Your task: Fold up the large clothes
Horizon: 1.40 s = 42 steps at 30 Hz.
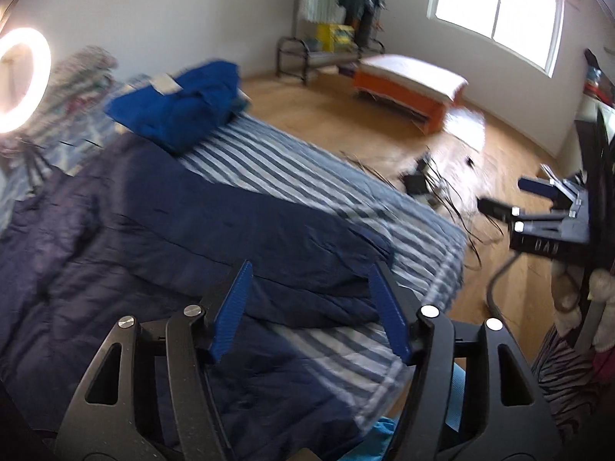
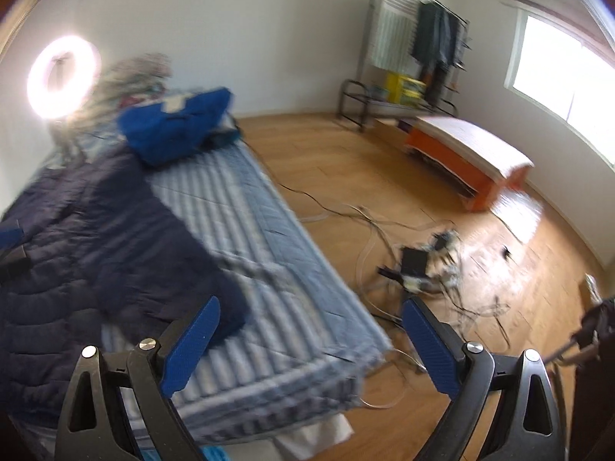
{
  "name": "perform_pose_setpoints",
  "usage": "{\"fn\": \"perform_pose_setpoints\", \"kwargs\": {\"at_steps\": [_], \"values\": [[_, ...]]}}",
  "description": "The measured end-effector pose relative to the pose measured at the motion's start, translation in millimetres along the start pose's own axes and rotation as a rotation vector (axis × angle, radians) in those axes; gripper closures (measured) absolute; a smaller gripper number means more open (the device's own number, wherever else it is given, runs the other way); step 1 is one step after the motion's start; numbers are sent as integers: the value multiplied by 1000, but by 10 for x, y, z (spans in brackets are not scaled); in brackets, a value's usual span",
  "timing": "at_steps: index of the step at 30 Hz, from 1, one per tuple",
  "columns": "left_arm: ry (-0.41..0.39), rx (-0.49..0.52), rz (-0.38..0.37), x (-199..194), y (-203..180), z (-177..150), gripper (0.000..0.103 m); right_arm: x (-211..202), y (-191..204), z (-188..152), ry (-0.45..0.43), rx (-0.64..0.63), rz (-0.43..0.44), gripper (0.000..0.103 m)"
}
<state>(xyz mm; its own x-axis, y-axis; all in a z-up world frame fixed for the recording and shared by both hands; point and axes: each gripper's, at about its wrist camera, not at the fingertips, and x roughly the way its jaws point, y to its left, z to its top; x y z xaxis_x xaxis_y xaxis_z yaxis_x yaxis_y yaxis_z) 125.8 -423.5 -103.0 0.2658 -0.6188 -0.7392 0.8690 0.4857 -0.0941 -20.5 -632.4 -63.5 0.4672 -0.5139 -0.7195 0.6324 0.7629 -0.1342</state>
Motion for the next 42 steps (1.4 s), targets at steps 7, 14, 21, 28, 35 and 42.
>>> {"fn": "perform_pose_setpoints", "kwargs": {"at_steps": [7, 14, 21, 28, 35, 42], "values": [[172, 38, -76, 864, -433, -117, 38, 120, -262, 63, 35, 83, -47, 14], [268, 77, -40, 1345, -652, -224, 38, 168, -183, 86, 43, 79, -62, 14], [309, 121, 48, 1622, -711, -310, 38, 195, -158, 132, 45, 108, -38, 14], [290, 83, 54, 1630, -667, -298, 60, 216, -98, 171, 48, 130, -27, 14], [269, -81, -7, 1464, -326, -133, 97, 162, -38, 230, 22, 128, -32, 14], [129, -243, -53, 767, 211, 119, 97, 205, -10, 287, 28, 147, -15, 20]]}}
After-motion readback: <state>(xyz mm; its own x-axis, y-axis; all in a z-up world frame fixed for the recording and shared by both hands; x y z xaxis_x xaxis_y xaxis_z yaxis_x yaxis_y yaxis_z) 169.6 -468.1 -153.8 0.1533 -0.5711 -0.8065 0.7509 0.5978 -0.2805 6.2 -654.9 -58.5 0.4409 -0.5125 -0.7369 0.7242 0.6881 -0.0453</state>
